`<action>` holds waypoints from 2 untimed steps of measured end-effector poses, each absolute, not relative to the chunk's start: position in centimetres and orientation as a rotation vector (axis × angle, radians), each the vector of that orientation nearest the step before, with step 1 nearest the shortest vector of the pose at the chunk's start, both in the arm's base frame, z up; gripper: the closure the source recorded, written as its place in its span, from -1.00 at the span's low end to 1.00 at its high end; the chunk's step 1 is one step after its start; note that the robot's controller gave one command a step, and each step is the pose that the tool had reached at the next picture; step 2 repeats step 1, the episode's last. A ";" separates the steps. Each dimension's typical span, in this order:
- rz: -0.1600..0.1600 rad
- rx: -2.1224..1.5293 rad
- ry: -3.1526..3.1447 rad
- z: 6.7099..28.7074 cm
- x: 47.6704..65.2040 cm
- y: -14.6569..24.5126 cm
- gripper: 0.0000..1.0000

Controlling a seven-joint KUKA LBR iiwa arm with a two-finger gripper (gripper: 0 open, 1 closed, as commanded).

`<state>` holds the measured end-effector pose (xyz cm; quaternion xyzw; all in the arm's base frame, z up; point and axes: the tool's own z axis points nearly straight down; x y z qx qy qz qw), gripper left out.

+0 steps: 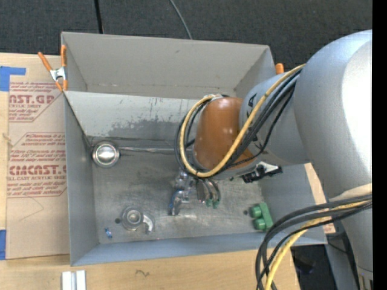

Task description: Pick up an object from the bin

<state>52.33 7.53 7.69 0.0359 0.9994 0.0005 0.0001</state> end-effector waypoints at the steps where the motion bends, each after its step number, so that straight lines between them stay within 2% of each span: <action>1: 0.001 -0.139 3.128 24.5 54.5 6.1 1.00; 2: 0.001 -0.139 3.128 24.5 54.5 6.1 1.00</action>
Offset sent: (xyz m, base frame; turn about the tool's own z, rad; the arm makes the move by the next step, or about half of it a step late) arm 0.0194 -0.0151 0.1632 -0.1601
